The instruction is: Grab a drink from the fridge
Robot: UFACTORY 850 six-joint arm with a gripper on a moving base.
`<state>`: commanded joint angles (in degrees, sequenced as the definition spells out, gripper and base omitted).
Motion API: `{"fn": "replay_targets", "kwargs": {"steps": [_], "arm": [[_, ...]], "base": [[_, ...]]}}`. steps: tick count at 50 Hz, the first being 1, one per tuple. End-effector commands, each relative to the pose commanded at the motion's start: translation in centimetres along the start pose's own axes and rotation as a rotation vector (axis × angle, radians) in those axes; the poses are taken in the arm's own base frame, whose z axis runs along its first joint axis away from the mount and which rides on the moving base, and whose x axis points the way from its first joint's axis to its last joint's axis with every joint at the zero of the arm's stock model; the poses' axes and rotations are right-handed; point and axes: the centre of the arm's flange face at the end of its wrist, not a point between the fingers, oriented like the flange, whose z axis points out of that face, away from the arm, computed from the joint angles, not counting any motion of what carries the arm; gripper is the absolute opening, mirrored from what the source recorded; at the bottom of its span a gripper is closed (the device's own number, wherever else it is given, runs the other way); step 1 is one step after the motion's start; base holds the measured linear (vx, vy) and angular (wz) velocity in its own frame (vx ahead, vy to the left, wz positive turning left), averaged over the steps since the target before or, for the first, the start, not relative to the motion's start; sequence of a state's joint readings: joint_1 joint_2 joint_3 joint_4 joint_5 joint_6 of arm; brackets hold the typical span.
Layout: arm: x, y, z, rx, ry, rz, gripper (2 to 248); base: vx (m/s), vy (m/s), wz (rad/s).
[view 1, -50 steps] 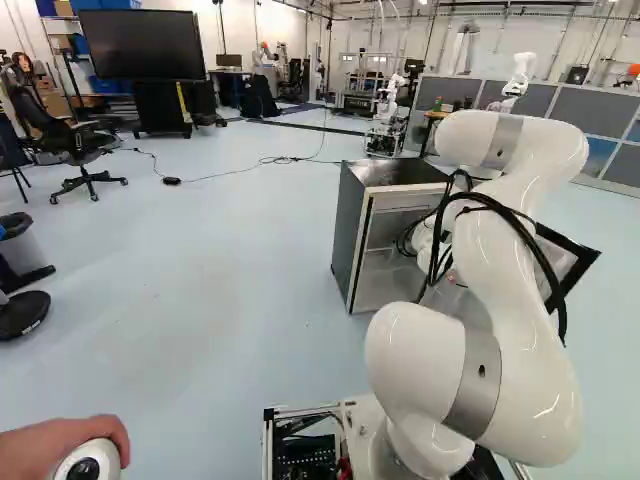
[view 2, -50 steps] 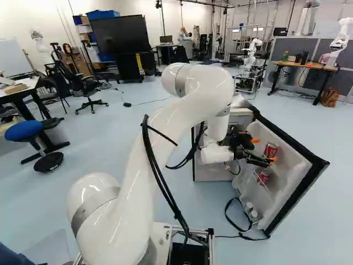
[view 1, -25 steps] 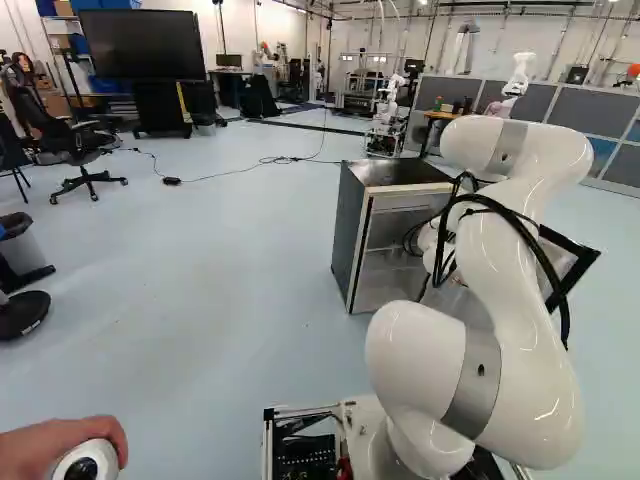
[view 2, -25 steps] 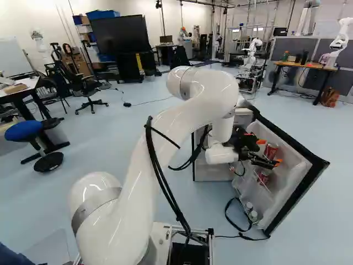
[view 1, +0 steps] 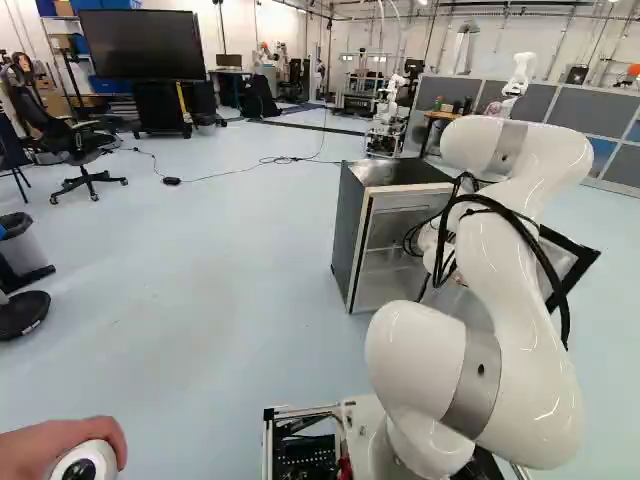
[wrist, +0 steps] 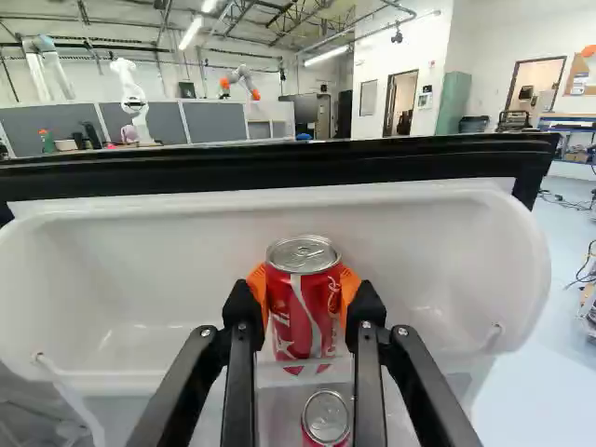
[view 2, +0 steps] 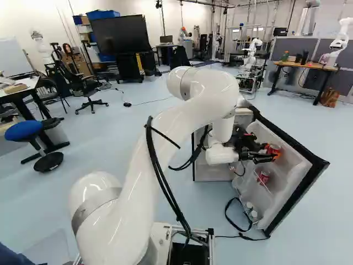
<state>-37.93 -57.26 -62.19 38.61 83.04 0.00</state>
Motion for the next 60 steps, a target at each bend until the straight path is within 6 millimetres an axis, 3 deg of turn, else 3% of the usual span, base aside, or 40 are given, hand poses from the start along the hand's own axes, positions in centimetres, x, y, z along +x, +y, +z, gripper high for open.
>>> {"fn": "replay_targets", "kwargs": {"steps": [26, 60], "arm": [[2.6, 0.0, -0.4, 0.002, 0.020, 0.016, 95], [3.7, 3.0, -4.3, -0.002, -0.031, -0.025, 95]], "base": [[0.000, 0.000, 0.000], [0.000, 0.000, 0.000]]}}
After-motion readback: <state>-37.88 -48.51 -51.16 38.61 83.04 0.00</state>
